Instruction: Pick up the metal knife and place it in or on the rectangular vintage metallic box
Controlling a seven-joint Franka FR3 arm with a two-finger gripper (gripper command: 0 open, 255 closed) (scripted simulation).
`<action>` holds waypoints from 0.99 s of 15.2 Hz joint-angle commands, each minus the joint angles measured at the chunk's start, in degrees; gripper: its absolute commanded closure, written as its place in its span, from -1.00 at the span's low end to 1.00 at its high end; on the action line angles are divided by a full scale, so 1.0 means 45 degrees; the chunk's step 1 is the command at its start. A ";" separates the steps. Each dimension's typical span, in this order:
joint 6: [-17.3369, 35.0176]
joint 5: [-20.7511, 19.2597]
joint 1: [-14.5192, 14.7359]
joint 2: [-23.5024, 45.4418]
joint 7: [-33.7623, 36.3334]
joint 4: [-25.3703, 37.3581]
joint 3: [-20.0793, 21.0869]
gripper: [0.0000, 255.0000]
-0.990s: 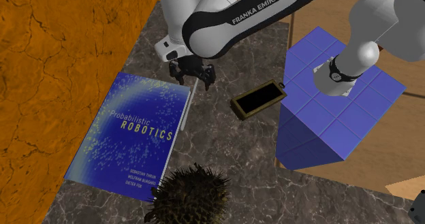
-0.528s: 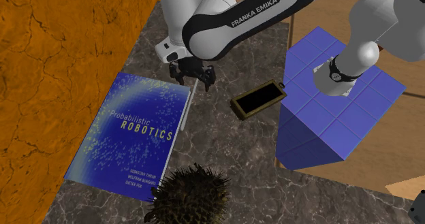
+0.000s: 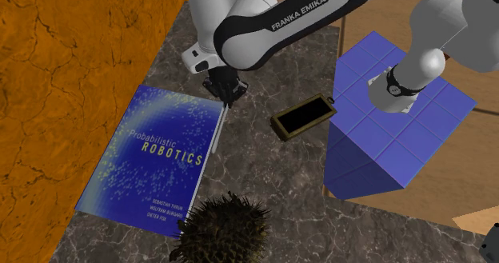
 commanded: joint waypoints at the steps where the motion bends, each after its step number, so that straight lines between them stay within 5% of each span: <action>1: 0.0006 0.0003 -0.0002 0.0024 -0.0001 -0.0010 0.0006 1.00; 15: -0.1542 -0.1041 0.0277 -0.1100 0.0983 0.0785 -0.0427 1.00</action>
